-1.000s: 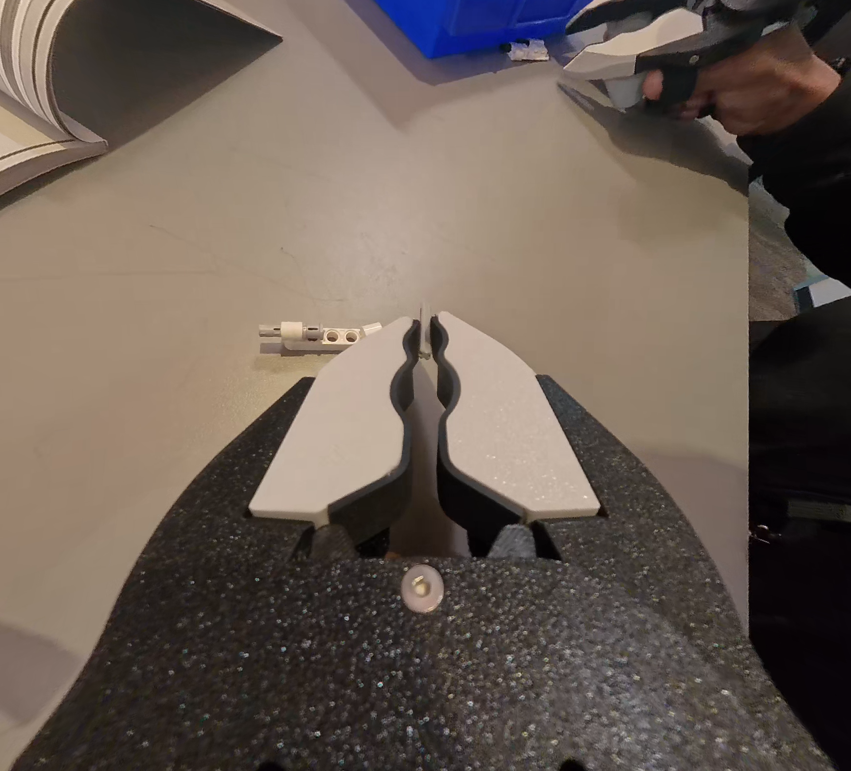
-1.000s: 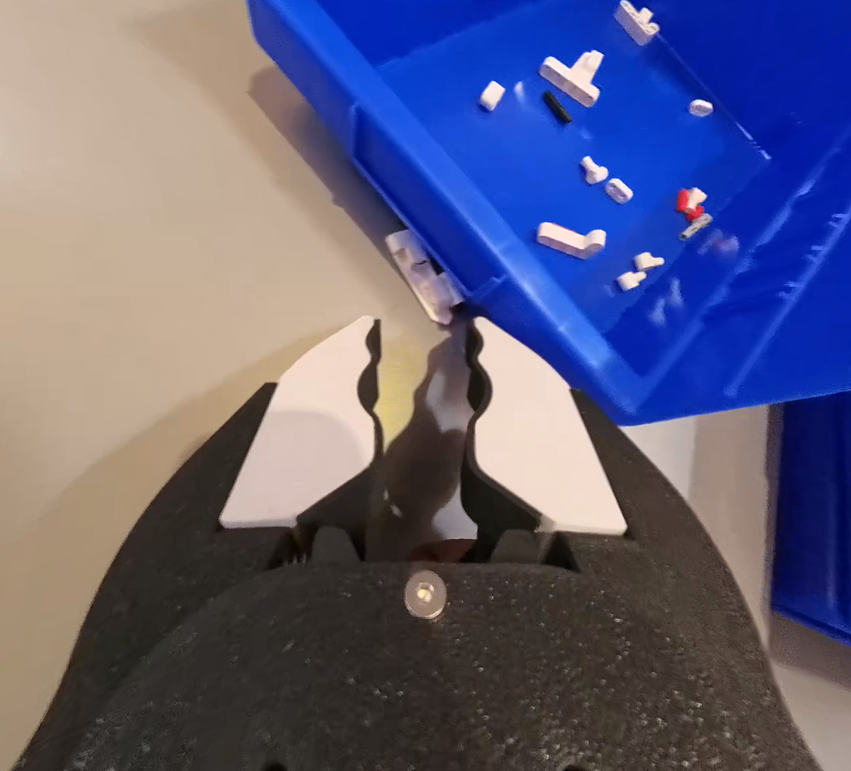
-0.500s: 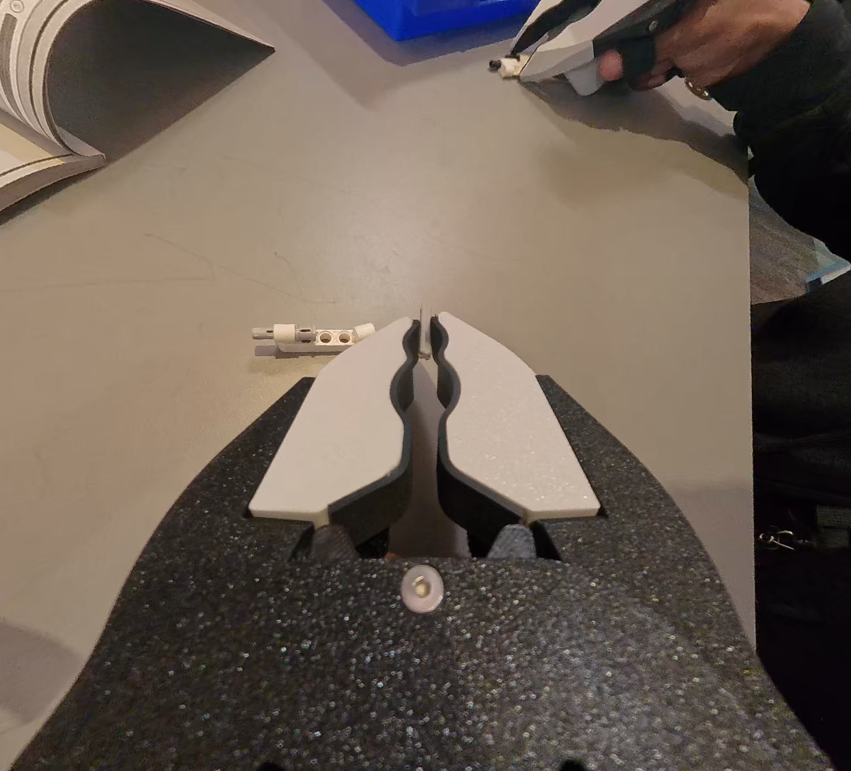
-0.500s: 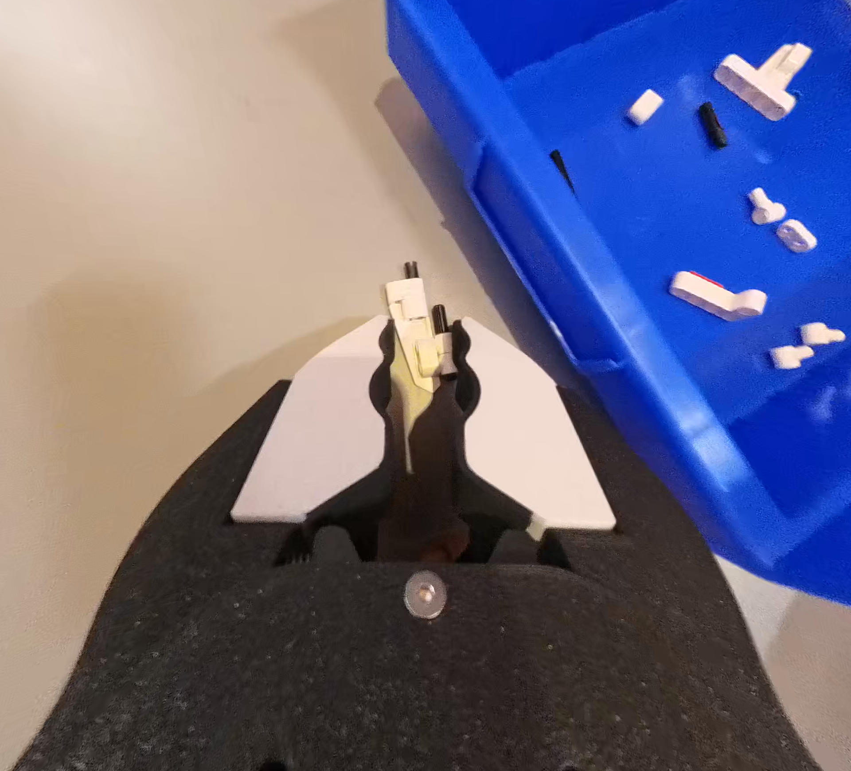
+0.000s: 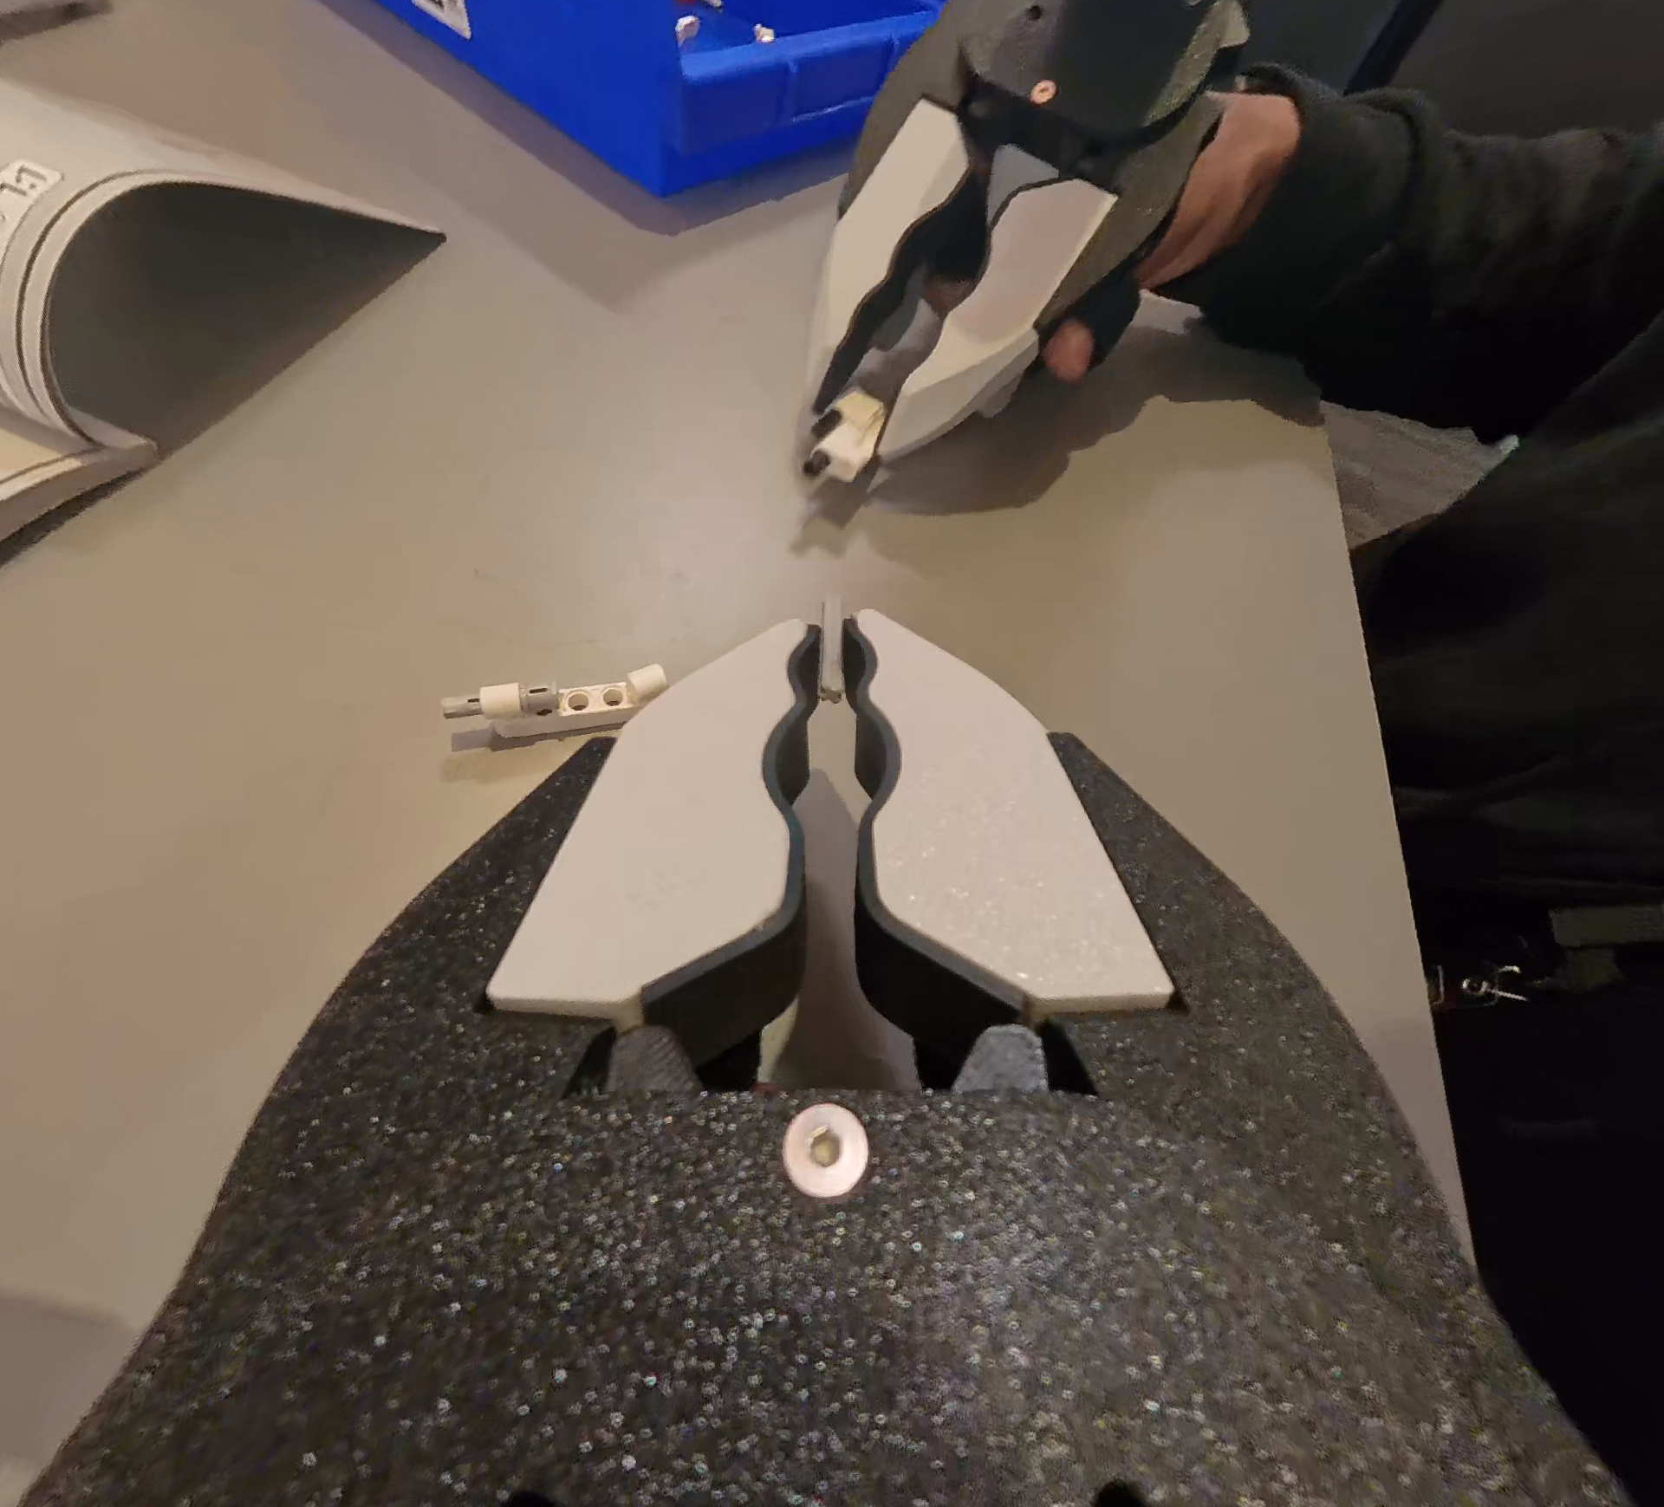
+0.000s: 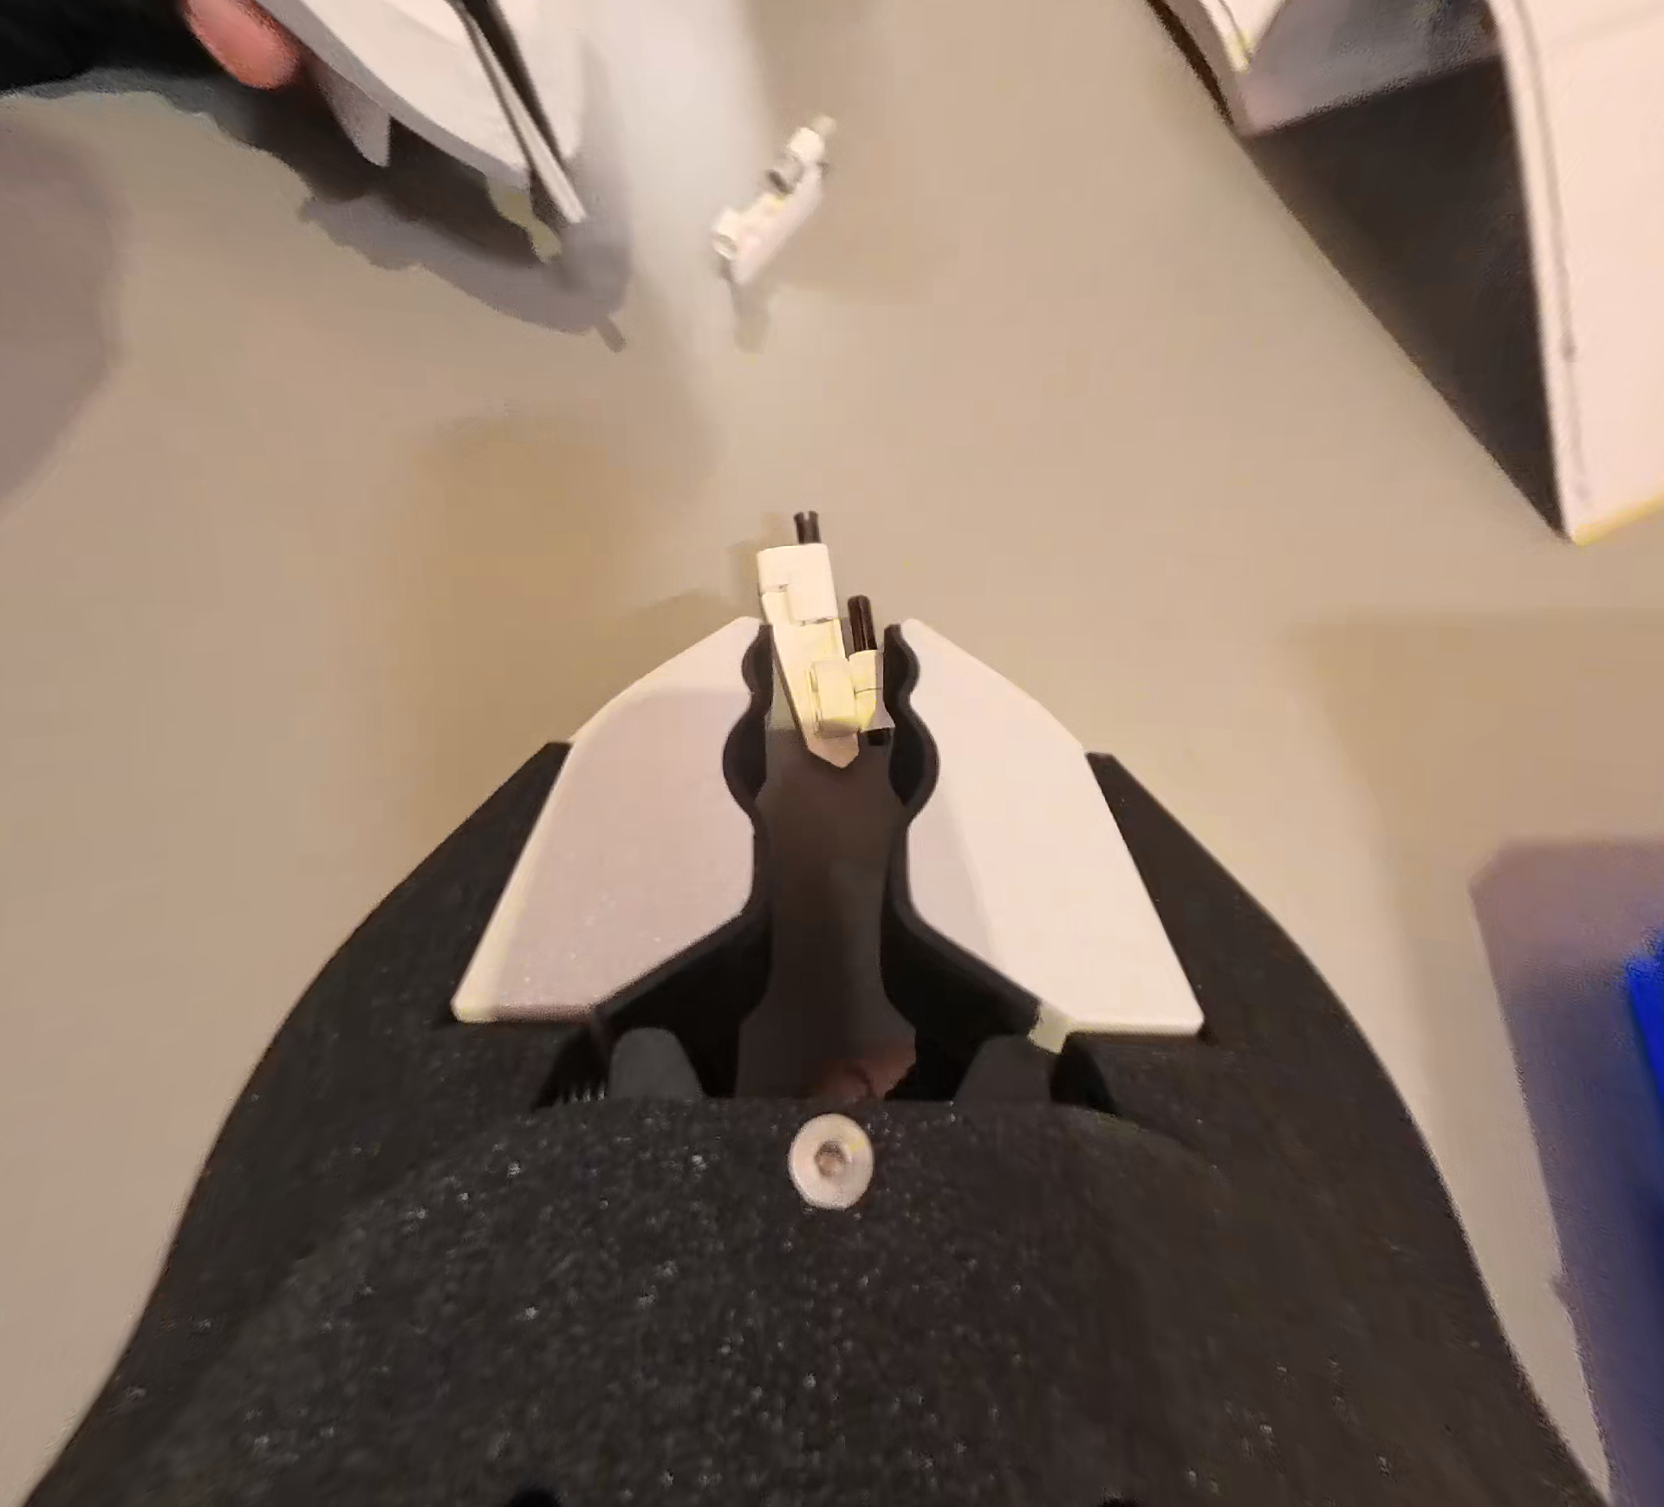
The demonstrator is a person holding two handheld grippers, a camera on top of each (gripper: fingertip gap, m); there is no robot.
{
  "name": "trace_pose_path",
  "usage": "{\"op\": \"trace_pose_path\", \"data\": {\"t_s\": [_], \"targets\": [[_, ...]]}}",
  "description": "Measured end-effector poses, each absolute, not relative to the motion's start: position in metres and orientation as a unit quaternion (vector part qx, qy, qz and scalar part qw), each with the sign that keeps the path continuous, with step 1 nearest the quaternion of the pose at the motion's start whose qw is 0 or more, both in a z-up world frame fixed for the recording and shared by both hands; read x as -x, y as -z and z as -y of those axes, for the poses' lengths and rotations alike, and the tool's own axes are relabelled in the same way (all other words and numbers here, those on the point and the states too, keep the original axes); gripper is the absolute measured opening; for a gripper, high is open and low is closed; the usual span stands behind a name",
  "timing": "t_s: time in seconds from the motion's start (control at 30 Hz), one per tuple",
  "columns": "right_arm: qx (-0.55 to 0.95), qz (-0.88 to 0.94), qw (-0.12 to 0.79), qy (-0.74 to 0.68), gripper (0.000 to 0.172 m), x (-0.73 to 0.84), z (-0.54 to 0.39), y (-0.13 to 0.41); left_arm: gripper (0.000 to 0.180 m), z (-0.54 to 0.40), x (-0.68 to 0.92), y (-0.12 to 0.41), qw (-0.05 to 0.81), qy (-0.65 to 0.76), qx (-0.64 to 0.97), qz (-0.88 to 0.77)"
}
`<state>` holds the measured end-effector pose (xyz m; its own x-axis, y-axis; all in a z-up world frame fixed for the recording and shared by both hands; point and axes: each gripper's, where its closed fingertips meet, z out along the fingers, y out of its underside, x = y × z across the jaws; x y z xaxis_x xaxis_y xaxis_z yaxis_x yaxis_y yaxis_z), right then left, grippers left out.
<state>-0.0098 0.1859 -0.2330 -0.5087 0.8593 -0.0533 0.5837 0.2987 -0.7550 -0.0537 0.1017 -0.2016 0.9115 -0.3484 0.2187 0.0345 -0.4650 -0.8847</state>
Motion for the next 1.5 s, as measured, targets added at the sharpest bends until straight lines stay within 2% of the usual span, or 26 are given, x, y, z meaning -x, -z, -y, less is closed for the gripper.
{"op": "trace_pose_path", "data": {"t_s": [0.27, 0.63, 0.77, 0.9, 1.03, 1.13, 1.2, 1.27, 1.37, 1.5], "targets": [[0.395, 0.795, 0.137, -0.438, 0.023, 0.033, -0.135, 0.214, 0.005, -0.096, 0.050, 0.201, 0.509, 0.181, 0.833, -0.120], [0.359, 0.832, 0.183, -0.382, 0.027, 0.047, -0.136, 0.221, 0.005, -0.097, 0.053, 0.207, 0.495, 0.174, 0.844, -0.110], [0.365, 0.852, 0.197, -0.318, 0.027, 0.061, -0.141, 0.232, 0.005, -0.097, 0.054, 0.206, 0.496, 0.173, 0.844, -0.108], [0.368, 0.868, 0.175, -0.282, 0.027, 0.065, -0.139, 0.244, 0.005, -0.097, 0.055, 0.206, 0.497, 0.175, 0.843, -0.106], [0.371, 0.873, 0.171, -0.265, 0.016, 0.069, -0.141, 0.247, 0.005, -0.097, 0.054, 0.206, 0.497, 0.175, 0.843, -0.108], [0.354, 0.866, 0.234, -0.263, 0.016, 0.079, -0.146, 0.231, 0.005, -0.097, 0.056, 0.205, 0.500, 0.172, 0.843, -0.102], [0.328, 0.838, 0.312, -0.304, 0.016, 0.087, -0.142, 0.197, 0.005, -0.098, 0.058, 0.204, 0.505, 0.169, 0.841, -0.095], [0.292, 0.813, 0.374, -0.336, 0.027, 0.083, -0.135, 0.166, 0.005, -0.099, 0.062, 0.202, 0.510, 0.161, 0.840, -0.088], [0.255, 0.815, 0.396, -0.337, 0.034, 0.064, -0.126, 0.159, 0.005, -0.099, 0.068, 0.199, 0.517, 0.157, 0.838, -0.076], [0.273, 0.829, 0.377, -0.311, 0.036, 0.056, -0.133, 0.181, 0.004, -0.100, 0.070, 0.199, 0.516, 0.155, 0.840, -0.065]]}}
